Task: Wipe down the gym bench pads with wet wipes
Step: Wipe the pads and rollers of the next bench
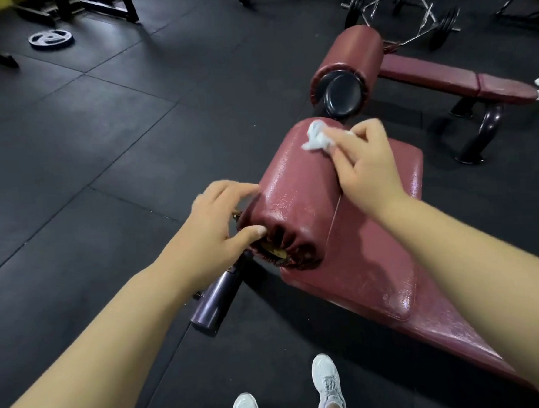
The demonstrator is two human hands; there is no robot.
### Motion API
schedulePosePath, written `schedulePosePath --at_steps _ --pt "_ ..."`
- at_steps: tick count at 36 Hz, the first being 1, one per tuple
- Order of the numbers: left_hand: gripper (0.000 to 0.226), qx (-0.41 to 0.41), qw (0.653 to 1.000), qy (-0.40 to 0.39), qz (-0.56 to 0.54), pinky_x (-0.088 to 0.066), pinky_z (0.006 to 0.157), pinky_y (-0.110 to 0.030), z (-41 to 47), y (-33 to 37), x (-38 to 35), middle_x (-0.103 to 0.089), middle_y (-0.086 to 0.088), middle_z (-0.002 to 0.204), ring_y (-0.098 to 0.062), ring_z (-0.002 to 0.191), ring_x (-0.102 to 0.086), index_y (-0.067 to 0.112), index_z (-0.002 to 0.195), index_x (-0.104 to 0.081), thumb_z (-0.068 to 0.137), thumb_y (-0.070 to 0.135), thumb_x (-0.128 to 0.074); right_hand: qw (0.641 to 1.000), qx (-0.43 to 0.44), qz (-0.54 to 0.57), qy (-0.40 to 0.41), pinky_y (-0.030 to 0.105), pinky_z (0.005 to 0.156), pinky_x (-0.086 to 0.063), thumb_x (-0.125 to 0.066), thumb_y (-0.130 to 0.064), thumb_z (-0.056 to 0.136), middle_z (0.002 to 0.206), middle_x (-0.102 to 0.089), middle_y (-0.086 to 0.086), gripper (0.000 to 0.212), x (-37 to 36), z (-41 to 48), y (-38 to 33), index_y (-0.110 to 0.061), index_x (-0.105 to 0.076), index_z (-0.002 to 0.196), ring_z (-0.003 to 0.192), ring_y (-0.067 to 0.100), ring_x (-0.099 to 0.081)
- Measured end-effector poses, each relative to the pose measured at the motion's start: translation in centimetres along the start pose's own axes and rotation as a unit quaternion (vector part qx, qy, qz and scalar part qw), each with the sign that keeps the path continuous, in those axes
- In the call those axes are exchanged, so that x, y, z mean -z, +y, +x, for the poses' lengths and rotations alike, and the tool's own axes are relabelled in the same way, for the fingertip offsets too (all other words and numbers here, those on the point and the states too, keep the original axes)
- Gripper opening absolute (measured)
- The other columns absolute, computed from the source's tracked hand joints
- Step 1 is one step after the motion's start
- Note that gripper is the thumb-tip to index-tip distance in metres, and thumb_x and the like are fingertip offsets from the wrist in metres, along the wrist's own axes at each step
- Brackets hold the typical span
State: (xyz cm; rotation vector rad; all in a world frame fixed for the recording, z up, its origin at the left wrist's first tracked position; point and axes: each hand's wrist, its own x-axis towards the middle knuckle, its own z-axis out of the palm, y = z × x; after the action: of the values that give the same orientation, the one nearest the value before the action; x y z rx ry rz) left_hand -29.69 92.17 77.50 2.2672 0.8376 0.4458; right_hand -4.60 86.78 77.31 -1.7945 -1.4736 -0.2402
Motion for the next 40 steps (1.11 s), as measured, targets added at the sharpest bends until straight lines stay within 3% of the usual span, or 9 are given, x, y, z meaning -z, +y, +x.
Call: schedulePosePath --at_steps 3,6,10,16,19,28,31,35,40 --pt "0.048 -0.072 0.995 -0.007 0.067 -0.035 0.102 -0.028 0.1 1.3 0.4 -0.044 0.015 0.131 -0.015 0.122 -0.041 0.026 0.130 -0.051 0.083 0.023 -0.060 0.994 -0.104 0.014 0.006 0.001 0.084 -0.031 -0.051 -0.020 0.096 0.096 -0.036 0.001 0.027 -0.4 2.0 1.1 -0.022 -0.067 0.119 0.078 0.003 -0.037" --pt "0.059 -0.076 0.988 -0.004 0.134 -0.040 0.096 -0.024 0.2 2.5 0.4 -0.045 0.012 0.130 -0.012 0.115 -0.047 0.024 0.130 -0.048 0.074 0.040 -0.054 0.992 -0.120 0.021 0.017 0.010 0.085 -0.038 -0.051 -0.020 0.097 0.095 -0.035 0.001 0.025 -0.5 1.5 0.5 -0.020 -0.067 0.116 0.074 0.002 -0.037" --pt "0.077 -0.046 0.990 0.003 0.133 -0.035 0.085 -0.018 0.4 2.8 0.2 -0.047 0.016 0.121 -0.005 0.109 -0.047 0.030 0.123 -0.048 0.060 0.069 -0.068 0.998 -0.036 0.045 0.008 0.008 0.084 -0.035 -0.050 -0.019 0.096 0.089 -0.036 0.005 0.025 0.1 -3.3 -2.8 -0.016 -0.068 0.112 0.079 0.003 -0.037" --pt "0.065 0.007 0.998 -0.001 0.059 -0.044 0.090 -0.024 0.6 2.1 -0.1 -0.052 0.020 0.115 -0.002 0.106 -0.051 0.031 0.119 -0.051 0.065 0.060 -0.072 0.988 0.121 0.075 -0.060 0.022 0.087 -0.044 -0.050 -0.011 0.093 0.101 -0.044 0.011 0.032 2.1 -7.7 -4.0 0.000 -0.060 0.120 0.092 0.017 -0.049" --pt "0.058 0.042 0.999 -0.009 -0.020 -0.048 0.093 -0.030 0.4 1.8 0.0 -0.058 0.019 0.113 -0.002 0.106 -0.056 0.032 0.118 -0.053 0.068 0.052 -0.075 0.980 0.179 0.030 -0.077 0.020 0.088 -0.040 -0.050 -0.009 0.092 0.101 -0.043 0.011 0.033 1.8 -5.3 -2.7 0.002 -0.060 0.121 0.094 0.019 -0.048" --pt "0.052 0.063 0.997 -0.042 -0.009 -0.048 0.094 -0.030 0.4 2.5 0.8 -0.060 0.017 0.113 -0.004 0.107 -0.056 0.031 0.120 -0.052 0.074 0.048 -0.071 0.995 -0.092 0.032 0.000 0.017 0.087 -0.041 -0.051 -0.019 0.096 0.097 -0.037 0.004 0.028 0.1 1.7 0.9 -0.017 -0.064 0.120 0.085 0.022 -0.054" --pt "0.058 0.021 0.994 -0.046 0.096 -0.042 0.086 -0.025 0.3 3.6 1.1 -0.057 0.012 0.110 -0.011 0.110 -0.046 0.026 0.120 -0.050 0.073 0.055 -0.067 0.996 -0.083 0.038 0.018 0.001 0.085 -0.031 -0.054 -0.015 0.094 0.095 -0.037 0.005 0.029 0.4 -0.8 -0.5 -0.011 -0.064 0.121 0.084 0.008 -0.042" --pt "0.096 0.002 0.984 -0.056 0.172 -0.040 0.094 -0.030 0.3 4.7 0.2 -0.039 0.011 0.133 -0.017 0.118 -0.039 0.033 0.137 -0.031 0.057 0.071 -0.069 0.996 -0.029 0.080 -0.018 0.006 0.085 -0.033 -0.052 -0.022 0.094 0.093 -0.042 0.005 0.030 1.5 -6.7 -2.9 -0.013 -0.063 0.120 0.087 -0.002 -0.041" --pt "0.082 -0.017 0.985 -0.014 0.170 -0.046 0.079 -0.029 0.7 4.5 -0.4 -0.041 0.012 0.121 -0.016 0.096 -0.053 0.036 0.129 -0.037 0.061 0.070 -0.068 0.991 0.059 0.110 -0.050 0.014 0.093 -0.036 -0.046 -0.025 0.095 0.101 -0.042 0.004 0.032 2.5 -10.6 -3.0 -0.012 -0.055 0.123 0.096 0.008 -0.045"
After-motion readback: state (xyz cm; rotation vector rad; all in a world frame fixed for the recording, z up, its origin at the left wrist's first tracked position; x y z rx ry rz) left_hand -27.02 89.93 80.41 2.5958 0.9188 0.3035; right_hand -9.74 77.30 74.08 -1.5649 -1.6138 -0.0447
